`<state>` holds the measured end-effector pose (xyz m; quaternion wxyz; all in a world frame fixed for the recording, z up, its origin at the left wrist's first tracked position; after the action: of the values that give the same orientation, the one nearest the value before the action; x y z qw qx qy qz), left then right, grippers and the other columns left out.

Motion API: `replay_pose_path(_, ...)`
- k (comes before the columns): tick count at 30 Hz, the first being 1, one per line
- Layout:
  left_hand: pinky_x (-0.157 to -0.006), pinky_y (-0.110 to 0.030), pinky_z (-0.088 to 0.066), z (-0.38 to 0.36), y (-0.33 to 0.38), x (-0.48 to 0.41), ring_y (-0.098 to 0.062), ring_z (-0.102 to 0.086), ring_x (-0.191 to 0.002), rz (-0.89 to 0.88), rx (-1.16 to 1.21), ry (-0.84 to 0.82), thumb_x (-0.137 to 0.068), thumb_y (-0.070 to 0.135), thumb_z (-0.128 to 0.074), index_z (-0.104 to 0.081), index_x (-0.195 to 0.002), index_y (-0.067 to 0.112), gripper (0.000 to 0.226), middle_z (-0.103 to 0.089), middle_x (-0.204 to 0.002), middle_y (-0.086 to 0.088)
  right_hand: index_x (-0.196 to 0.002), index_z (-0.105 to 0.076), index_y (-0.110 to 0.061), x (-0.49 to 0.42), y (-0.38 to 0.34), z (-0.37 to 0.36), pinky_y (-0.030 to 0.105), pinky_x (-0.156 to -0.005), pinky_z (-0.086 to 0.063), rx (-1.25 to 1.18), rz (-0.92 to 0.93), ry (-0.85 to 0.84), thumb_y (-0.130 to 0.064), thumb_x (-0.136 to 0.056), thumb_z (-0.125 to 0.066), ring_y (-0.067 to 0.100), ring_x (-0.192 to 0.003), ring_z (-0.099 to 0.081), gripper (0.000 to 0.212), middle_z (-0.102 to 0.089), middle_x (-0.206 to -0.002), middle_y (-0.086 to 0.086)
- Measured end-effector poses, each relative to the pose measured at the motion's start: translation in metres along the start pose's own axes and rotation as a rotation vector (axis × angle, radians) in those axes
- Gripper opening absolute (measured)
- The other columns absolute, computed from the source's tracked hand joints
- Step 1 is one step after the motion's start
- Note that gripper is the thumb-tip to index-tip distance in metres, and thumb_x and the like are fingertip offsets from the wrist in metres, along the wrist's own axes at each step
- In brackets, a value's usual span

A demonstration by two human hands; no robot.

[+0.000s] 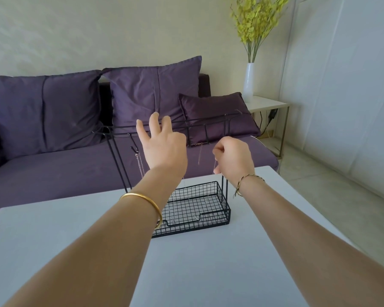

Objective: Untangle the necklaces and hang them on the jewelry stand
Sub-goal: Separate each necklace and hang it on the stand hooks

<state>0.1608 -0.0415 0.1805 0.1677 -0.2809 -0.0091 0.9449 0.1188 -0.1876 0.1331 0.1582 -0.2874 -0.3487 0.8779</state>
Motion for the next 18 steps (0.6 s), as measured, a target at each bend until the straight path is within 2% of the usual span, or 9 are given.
replay_pose_path(4,-0.114,-0.051,-0.008,0.005,-0.004,-0.003,-0.031,-0.016,-0.136,0.012,0.012,0.038,-0.084,0.02,-0.062,-0.069,-0.094,0.023,0.013,-0.033,-0.143,-0.006,-0.089,-0.052,-0.004,-0.004,-0.001,0.005,0.049,-0.065,-0.057,-0.122,-0.034,0.051,0.002,-0.089,-0.038,0.029,-0.066,-0.069,0.016,-0.061,-0.084,0.013)
replay_pose_path(8,-0.111,-0.047,-0.015,0.012,-0.006,-0.009,-0.031,-0.023,-0.129,0.014,0.02,0.083,-0.082,0.016,-0.063,-0.07,-0.096,0.021,0.017,-0.038,-0.136,-0.007,-0.091,-0.05,-0.005,-0.009,-0.011,0.012,0.051,-0.073,-0.054,-0.143,0.012,0.107,-0.004,-0.09,-0.036,0.036,-0.083,-0.063,0.014,-0.06,-0.092,0.017)
replay_pose_path(13,-0.113,-0.051,-0.011,0.009,-0.003,-0.009,-0.032,-0.018,-0.134,0.0,0.002,0.047,-0.083,0.018,-0.062,-0.07,-0.099,0.023,0.019,-0.034,-0.142,-0.007,-0.091,-0.051,-0.005,-0.011,-0.013,0.013,0.045,-0.076,-0.053,-0.083,0.034,0.091,-0.004,-0.092,-0.036,0.033,-0.085,-0.062,0.015,-0.061,-0.095,0.015)
replay_pose_path(18,-0.115,-0.054,-0.003,-0.001,-0.003,-0.005,-0.032,-0.008,-0.141,-0.003,-0.018,-0.004,-0.085,0.023,-0.062,-0.069,-0.097,0.026,0.014,-0.027,-0.149,-0.007,-0.09,-0.054,-0.006,-0.009,-0.004,0.0,0.051,-0.072,-0.055,-0.093,0.004,0.028,-0.008,-0.092,-0.04,0.035,-0.082,-0.063,0.014,-0.061,-0.092,0.015)
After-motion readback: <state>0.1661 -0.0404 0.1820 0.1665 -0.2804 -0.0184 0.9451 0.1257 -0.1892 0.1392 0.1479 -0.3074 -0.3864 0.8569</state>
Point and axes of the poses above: each hand's wrist, its own x-axis away from the middle knuckle, its own z-axis out of the back of the hand, y = z × x, the point moved 10 cm from there along -x, towards the middle knuckle
